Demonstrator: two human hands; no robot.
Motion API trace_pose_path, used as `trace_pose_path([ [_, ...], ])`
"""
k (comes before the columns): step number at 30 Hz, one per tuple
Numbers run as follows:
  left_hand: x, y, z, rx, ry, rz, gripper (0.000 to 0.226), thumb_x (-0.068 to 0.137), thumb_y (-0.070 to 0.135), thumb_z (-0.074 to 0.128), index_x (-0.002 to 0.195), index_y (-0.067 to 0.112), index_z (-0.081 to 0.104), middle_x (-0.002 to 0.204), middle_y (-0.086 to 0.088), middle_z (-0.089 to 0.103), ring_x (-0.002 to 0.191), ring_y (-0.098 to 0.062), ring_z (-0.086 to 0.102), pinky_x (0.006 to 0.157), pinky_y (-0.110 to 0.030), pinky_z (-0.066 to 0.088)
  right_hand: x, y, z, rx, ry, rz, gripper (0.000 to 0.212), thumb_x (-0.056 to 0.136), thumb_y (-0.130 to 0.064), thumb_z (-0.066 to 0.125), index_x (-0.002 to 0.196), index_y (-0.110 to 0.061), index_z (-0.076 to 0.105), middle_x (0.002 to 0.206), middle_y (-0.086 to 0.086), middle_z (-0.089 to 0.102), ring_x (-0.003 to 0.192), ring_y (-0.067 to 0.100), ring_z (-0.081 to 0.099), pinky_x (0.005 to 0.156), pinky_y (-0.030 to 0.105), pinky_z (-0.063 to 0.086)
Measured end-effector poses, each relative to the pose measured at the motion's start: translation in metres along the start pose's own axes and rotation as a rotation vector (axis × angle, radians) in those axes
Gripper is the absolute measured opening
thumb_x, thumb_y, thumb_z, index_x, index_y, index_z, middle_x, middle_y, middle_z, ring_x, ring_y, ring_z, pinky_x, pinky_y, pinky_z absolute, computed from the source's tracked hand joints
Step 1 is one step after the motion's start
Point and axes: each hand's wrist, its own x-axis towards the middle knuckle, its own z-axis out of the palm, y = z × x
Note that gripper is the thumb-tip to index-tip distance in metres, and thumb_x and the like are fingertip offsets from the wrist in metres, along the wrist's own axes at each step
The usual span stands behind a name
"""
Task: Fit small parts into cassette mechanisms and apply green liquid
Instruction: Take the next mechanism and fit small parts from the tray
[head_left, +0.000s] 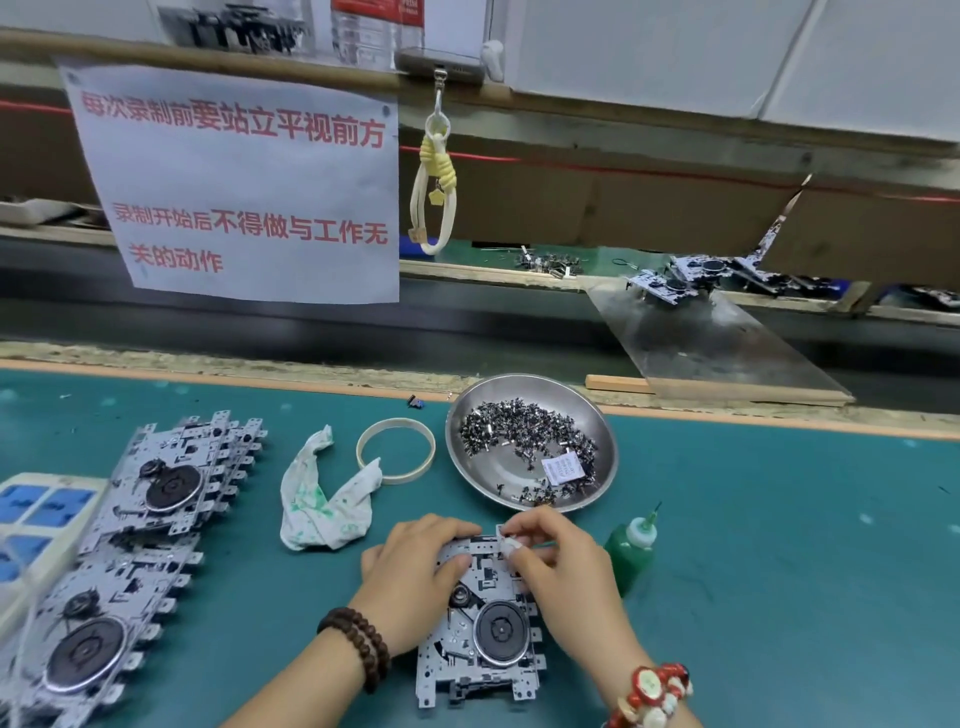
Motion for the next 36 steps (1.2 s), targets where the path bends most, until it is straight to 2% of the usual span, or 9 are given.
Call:
trace_pose_path([
  [5, -0.001, 0.001, -0.002, -0.018, -0.009, -0.013, 0.027, 0.097, 0.033, 0.042, 0.119, 0.048, 0.048, 0.117, 0.027, 0.046, 0.122, -0.001, 0.030, 0.099, -0.030, 0.020, 0.001, 0.009, -0.002, 0.170, -0.015, 0.088, 0.021, 0.082, 0.001, 0.064, 0.079, -0.020, 0.063, 0.077, 0.000, 0.064, 0.063, 0.004, 0.061, 0.056, 0.019, 0.050],
  [9, 0.000, -0.003, -0.006, -0.039, -0.049, -0.023, 0.027, 0.097, 0.033, 0.043, 0.119, 0.048, 0.048, 0.114, 0.028, 0.045, 0.122, -0.001, 0.029, 0.092, -0.029, 0.019, 0.003, 0.010, -0.004, 0.312, -0.051, 0.127, 0.019, 0.081, 0.009, 0.061, 0.081, -0.010, 0.063, 0.075, 0.005, 0.062, 0.058, 0.004, 0.060, 0.055, 0.017, 0.049],
  [15, -0.002, 0.000, -0.007, -0.060, -0.056, -0.026, 0.028, 0.098, 0.030, 0.043, 0.119, 0.047, 0.049, 0.113, 0.028, 0.043, 0.123, -0.001, 0.029, 0.092, -0.029, 0.019, 0.003, 0.014, -0.006, 0.458, -0.067, 0.167, 0.012, 0.081, 0.009, 0.063, 0.083, -0.003, 0.064, 0.070, 0.005, 0.066, 0.058, 0.009, 0.063, 0.060, 0.018, 0.053],
  [20, 0.000, -0.002, -0.009, -0.061, -0.085, -0.005, 0.027, 0.097, 0.030, 0.044, 0.118, 0.047, 0.049, 0.115, 0.031, 0.041, 0.123, 0.000, 0.026, 0.097, -0.030, 0.019, 0.003, 0.013, -0.006, 0.451, -0.059, 0.170, 0.014, 0.082, 0.008, 0.062, 0.082, -0.006, 0.063, 0.068, 0.001, 0.066, 0.059, 0.004, 0.062, 0.054, 0.018, 0.051],
  [30, 0.001, -0.003, -0.009, -0.048, -0.075, 0.001, 0.026, 0.096, 0.030, 0.046, 0.117, 0.046, 0.050, 0.109, 0.031, 0.040, 0.119, 0.000, 0.028, 0.093, -0.028, 0.021, -0.001, 0.009, -0.006, 0.416, -0.076, 0.164, 0.018, 0.083, 0.006, 0.061, 0.080, -0.010, 0.068, 0.072, -0.001, 0.066, 0.062, 0.000, 0.060, 0.058, 0.016, 0.050],
  [36, 0.001, -0.002, -0.009, -0.054, -0.088, -0.008, 0.026, 0.097, 0.030, 0.045, 0.116, 0.047, 0.049, 0.109, 0.031, 0.041, 0.120, -0.001, 0.030, 0.099, -0.031, 0.022, -0.003, 0.007, -0.007, 0.394, -0.046, 0.184, 0.012, 0.086, -0.003, 0.062, 0.082, -0.011, 0.070, 0.068, -0.001, 0.069, 0.062, -0.001, 0.061, 0.057, 0.014, 0.048],
])
